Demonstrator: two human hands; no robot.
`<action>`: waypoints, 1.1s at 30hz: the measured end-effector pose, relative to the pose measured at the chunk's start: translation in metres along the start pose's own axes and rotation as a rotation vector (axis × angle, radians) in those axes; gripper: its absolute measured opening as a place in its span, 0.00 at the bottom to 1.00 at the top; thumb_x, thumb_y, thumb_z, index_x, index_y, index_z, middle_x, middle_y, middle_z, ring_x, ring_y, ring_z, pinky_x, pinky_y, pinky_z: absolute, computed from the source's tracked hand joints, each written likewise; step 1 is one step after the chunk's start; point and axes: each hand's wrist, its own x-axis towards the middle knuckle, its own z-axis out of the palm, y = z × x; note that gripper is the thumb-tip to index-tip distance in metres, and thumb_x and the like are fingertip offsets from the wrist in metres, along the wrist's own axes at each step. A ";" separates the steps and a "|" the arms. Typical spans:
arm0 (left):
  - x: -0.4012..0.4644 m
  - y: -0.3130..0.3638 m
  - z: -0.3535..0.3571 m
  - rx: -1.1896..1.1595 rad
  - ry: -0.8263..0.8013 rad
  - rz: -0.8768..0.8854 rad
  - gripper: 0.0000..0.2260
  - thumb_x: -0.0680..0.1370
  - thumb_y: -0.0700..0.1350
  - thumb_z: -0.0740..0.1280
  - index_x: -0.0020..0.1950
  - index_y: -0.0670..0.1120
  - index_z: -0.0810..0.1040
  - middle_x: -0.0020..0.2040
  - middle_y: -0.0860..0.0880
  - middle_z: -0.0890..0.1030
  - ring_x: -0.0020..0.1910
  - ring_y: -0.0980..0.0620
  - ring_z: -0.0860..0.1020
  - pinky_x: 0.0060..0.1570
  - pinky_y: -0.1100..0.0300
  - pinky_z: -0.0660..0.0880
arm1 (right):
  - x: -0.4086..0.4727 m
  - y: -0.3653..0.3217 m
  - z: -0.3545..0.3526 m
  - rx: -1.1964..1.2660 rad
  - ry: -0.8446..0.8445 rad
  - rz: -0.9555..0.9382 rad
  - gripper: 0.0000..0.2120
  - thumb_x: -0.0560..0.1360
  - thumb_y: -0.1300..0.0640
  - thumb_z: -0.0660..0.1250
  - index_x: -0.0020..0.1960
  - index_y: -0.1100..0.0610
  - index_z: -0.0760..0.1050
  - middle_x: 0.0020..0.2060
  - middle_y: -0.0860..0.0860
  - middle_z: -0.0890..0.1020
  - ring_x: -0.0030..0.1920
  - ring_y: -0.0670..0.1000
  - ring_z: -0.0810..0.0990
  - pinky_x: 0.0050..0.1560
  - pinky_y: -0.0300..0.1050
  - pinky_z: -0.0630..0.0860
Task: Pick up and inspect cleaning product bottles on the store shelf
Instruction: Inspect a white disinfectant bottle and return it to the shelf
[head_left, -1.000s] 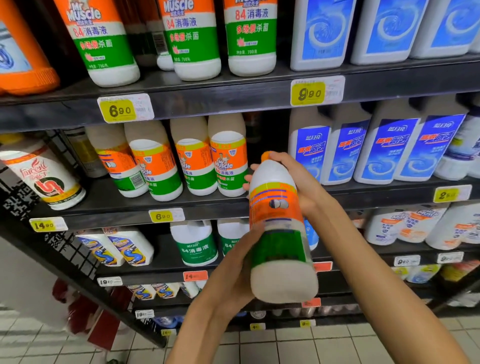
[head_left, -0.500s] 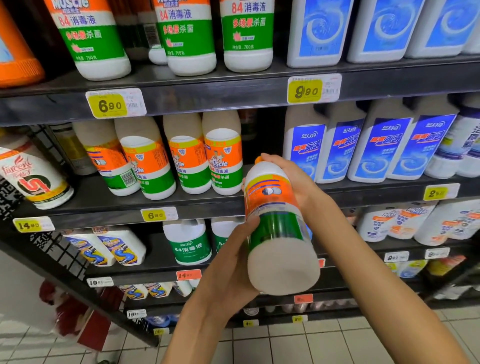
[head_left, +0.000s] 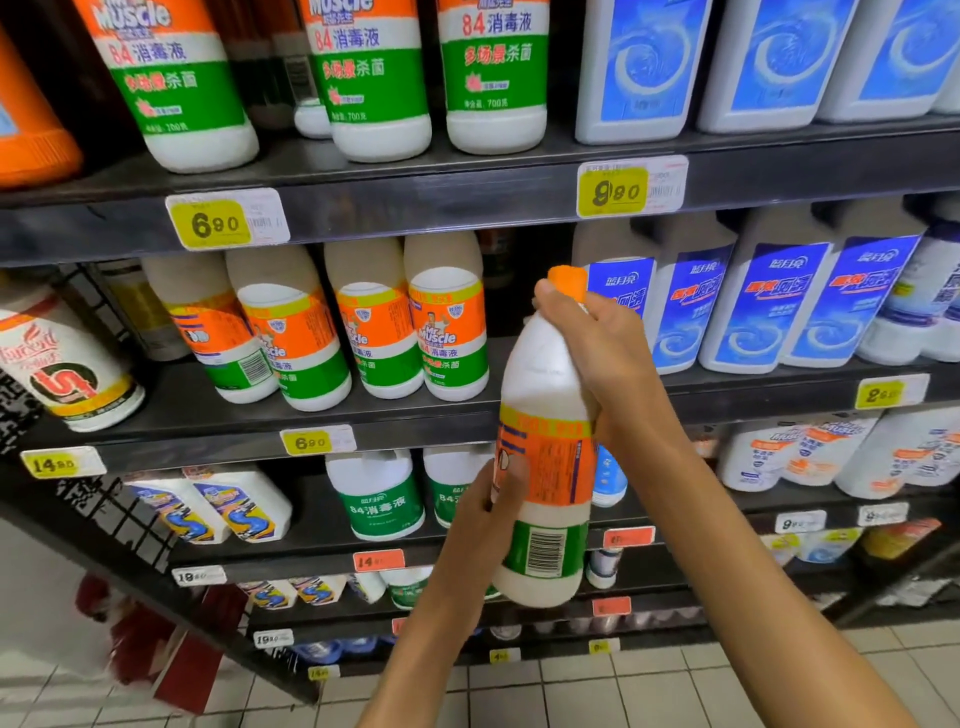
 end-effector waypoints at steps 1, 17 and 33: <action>0.002 -0.001 0.002 -0.020 0.025 0.014 0.30 0.66 0.74 0.60 0.56 0.54 0.78 0.53 0.52 0.84 0.52 0.53 0.82 0.48 0.61 0.78 | -0.002 0.000 -0.002 -0.001 -0.007 -0.011 0.21 0.75 0.46 0.67 0.49 0.65 0.76 0.38 0.58 0.81 0.38 0.51 0.81 0.42 0.48 0.78; 0.020 0.002 0.007 0.094 0.184 0.365 0.31 0.67 0.74 0.61 0.64 0.58 0.69 0.60 0.57 0.78 0.60 0.57 0.76 0.54 0.66 0.75 | -0.022 0.009 -0.026 0.227 -0.186 -0.360 0.14 0.65 0.45 0.68 0.47 0.48 0.80 0.45 0.56 0.84 0.48 0.60 0.82 0.50 0.59 0.78; 0.022 0.021 -0.005 0.226 0.129 0.564 0.35 0.60 0.51 0.78 0.64 0.58 0.69 0.59 0.59 0.77 0.58 0.57 0.77 0.49 0.67 0.76 | -0.025 -0.022 -0.053 -0.002 -0.662 -0.547 0.23 0.67 0.44 0.71 0.61 0.35 0.73 0.54 0.30 0.78 0.56 0.34 0.77 0.48 0.27 0.73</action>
